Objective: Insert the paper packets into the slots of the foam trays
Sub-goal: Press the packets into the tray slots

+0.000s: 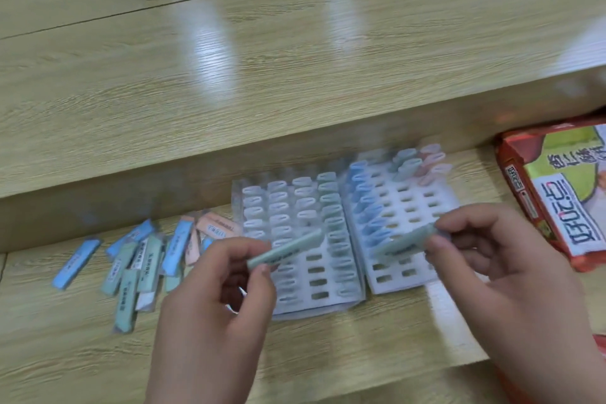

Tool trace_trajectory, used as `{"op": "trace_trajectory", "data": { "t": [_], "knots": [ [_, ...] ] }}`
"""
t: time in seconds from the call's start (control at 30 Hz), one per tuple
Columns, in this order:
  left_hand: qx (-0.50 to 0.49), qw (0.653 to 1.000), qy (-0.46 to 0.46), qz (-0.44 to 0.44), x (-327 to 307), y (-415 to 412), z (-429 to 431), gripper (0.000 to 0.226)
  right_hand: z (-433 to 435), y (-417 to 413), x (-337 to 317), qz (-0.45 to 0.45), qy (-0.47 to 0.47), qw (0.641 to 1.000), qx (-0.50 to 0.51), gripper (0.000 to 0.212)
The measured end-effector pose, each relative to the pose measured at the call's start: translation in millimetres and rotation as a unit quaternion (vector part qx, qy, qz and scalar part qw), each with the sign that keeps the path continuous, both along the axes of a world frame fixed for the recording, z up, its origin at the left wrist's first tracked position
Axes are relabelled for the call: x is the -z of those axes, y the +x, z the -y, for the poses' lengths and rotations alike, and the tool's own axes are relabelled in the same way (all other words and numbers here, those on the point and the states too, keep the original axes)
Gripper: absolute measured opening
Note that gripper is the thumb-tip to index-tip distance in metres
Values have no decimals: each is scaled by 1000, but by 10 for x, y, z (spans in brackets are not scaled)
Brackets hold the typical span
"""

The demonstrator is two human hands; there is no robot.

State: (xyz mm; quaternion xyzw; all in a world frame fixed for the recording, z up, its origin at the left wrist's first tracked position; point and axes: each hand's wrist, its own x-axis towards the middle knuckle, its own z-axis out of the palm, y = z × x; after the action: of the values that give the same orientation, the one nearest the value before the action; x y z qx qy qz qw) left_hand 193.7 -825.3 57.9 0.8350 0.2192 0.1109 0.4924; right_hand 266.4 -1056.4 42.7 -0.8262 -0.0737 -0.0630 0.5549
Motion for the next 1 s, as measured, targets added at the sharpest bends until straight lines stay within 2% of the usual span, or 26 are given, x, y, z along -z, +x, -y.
{"op": "trace_trajectory", "data": {
  "t": [0.13, 0.23, 0.27, 0.37, 0.43, 0.5, 0.67, 0.87, 1.0],
  "knots": [
    [-42, 978, -204, 4, 40, 92, 156, 12, 200, 151, 55, 19, -38, 999, 2, 20],
    [-49, 965, -258, 27, 28, 178, 308, 19, 311, 315, 51, 28, -47, 999, 7, 15],
    [-45, 964, -261, 37, 17, 205, 364, 14, 331, 391, 48, 43, -75, 996, 7, 16],
    [-3, 975, -219, 38, 3, 282, 485, 26, 314, 632, 54, 86, -165, 982, -19, 27],
    [8, 980, -194, 36, 3, 342, 529, 25, 304, 762, 137, 97, -179, 978, -33, 22],
    [-24, 980, -191, 45, 23, 408, 570, 24, 293, 859, 222, 117, -214, 969, -38, 15],
    [-44, 980, -188, 40, 8, 540, 686, 31, 306, 962, 328, 145, -204, 966, -62, 15],
    [-1, 982, -190, 17, 30, 627, 753, 37, 369, 1080, 361, 211, -258, 936, -110, 19],
    [6, 982, -187, 11, 88, 652, 801, 41, 363, 1087, 422, 248, -274, 924, -103, 23]
  ]
}}
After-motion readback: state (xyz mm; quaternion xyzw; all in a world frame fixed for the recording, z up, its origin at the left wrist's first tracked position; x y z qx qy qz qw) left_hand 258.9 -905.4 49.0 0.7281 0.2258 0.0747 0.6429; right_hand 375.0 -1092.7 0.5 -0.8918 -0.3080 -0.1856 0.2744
